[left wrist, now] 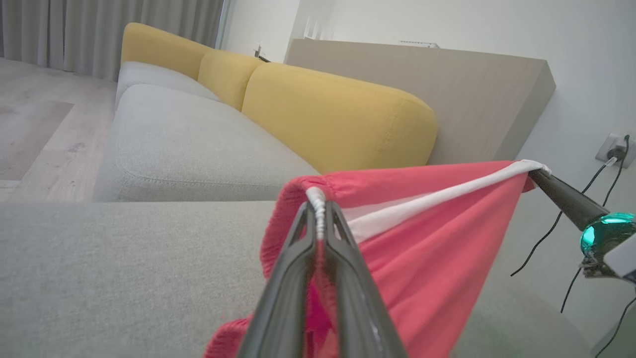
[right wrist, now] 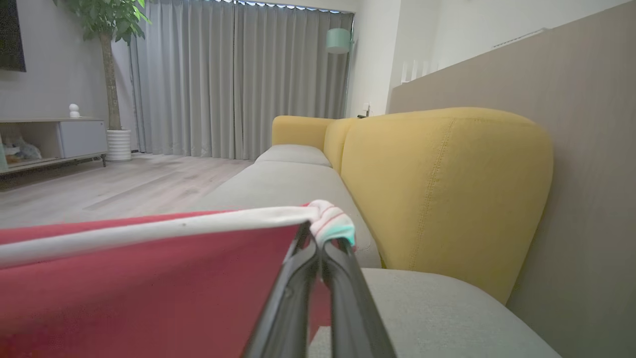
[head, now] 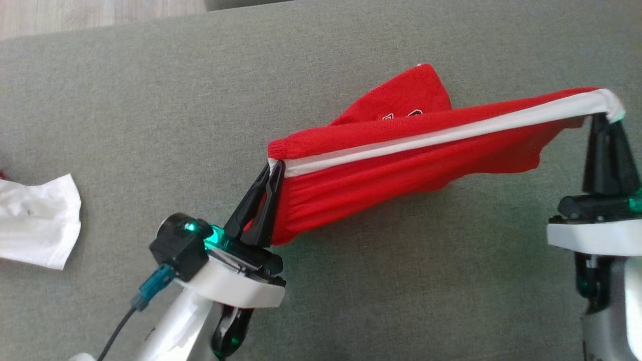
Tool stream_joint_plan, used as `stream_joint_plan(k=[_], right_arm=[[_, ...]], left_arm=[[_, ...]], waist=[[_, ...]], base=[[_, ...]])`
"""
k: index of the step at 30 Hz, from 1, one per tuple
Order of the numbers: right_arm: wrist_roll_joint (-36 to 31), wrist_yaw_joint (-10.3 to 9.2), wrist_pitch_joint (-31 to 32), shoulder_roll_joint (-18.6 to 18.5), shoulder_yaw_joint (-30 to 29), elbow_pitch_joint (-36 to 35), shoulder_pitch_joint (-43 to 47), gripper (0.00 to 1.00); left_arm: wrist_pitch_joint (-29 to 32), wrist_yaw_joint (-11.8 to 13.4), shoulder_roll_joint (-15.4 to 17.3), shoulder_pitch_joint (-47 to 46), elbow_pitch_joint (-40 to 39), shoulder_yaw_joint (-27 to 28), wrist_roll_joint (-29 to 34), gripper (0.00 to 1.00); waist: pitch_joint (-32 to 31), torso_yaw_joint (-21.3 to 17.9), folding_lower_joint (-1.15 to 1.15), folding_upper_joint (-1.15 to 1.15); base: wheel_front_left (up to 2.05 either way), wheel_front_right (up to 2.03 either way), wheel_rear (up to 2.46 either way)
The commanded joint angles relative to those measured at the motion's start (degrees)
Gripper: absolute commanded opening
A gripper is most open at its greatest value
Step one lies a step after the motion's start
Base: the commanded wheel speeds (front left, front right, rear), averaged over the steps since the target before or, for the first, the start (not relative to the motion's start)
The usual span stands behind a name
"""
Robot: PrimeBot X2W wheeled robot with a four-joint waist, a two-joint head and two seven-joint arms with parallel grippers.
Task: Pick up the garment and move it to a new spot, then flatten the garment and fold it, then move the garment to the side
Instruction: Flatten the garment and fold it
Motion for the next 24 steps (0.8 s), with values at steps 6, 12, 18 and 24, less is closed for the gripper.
stream_joint_plan(k=[6,12,18,24], right_arm=[[-1.44,-0.05,-0.06,-2.31,4.56,2.28,-2.54,0.00],[-1.20,-0.05,-0.06,-4.12,7.59,6.05,-2.01,0.00],[-0.33,-0.05,-0.06,-5.02,8.83,7.42,-0.27,0.00],[-0.69,-0.05,-0.06,-4.97,9.18,8.02,-0.32,0.00]], left_arm=[[-0.23,0.13,-0.87,-3.30,5.39,0.97,1.25,0.81],[-0.21,0.13,-0.09,-3.46,13.82,-4.43,0.48,1.00],[3.68,0.13,-0.89,-5.26,15.65,-5.61,-7.68,1.00],[11.42,0.57,-2.47,-9.63,12.78,-6.16,-12.37,1.00]], waist=[[-0.42,0.14,0.01,0.00],[-0.63,-0.13,0.01,0.00],[-1.08,-0.23,0.01,0.00],[-0.93,-0.33,0.01,0.00]], base=[[0.00,0.00,0.00],[0.00,0.00,0.00],[0.00,0.00,0.00],[0.00,0.00,0.00]])
